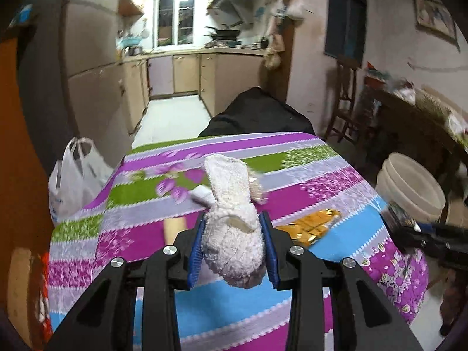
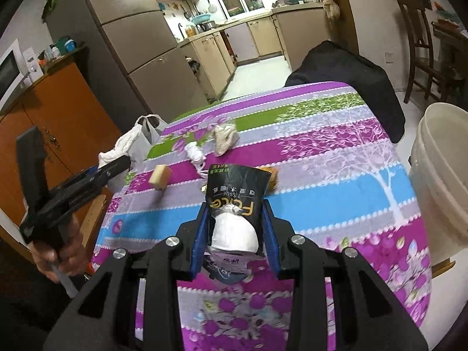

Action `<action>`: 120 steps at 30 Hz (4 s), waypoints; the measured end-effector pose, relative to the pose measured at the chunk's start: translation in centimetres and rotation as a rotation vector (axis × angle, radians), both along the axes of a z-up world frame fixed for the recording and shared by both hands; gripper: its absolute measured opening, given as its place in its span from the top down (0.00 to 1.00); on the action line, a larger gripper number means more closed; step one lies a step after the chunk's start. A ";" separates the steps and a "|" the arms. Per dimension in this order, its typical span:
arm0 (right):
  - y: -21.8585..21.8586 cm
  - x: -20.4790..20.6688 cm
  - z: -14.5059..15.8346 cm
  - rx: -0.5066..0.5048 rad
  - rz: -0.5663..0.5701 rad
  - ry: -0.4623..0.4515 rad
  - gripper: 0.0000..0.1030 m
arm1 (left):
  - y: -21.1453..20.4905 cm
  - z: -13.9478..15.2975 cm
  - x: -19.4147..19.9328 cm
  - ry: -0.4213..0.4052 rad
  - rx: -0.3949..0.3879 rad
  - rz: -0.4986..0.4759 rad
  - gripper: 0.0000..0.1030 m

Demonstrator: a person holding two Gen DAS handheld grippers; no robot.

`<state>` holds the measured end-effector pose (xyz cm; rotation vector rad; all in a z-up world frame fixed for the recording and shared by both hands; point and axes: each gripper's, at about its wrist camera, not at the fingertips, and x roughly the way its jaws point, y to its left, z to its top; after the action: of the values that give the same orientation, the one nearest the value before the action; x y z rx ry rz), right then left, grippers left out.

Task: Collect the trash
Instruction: 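Carry the tissue packet and towel bundle over the white bucket with both tools, then open the left tool to drop the towel while the right tool releases the tissue packet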

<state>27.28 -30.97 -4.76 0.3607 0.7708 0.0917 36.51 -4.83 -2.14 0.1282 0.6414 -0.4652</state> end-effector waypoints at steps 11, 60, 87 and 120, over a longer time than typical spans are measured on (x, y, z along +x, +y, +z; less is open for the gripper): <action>-1.3 1.2 0.0 -0.016 0.031 0.057 0.68 | -5.3 -1.0 -0.2 0.050 0.031 -0.057 0.64; -19.7 -4.2 6.8 -0.228 -0.264 0.071 0.68 | -28.3 0.5 -0.3 -0.131 0.270 -0.304 0.64; -31.8 -4.4 3.5 -0.277 -0.445 0.391 0.67 | -53.2 -3.1 -1.3 0.057 0.349 -0.874 0.64; -34.6 -1.4 0.1 -0.289 -0.396 0.520 0.57 | -53.6 -6.8 2.8 0.092 0.401 -0.869 0.37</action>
<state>25.85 -65.57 -4.64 0.2560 1.1925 -0.4992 39.34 -58.41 -8.93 0.7880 0.7478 -1.1785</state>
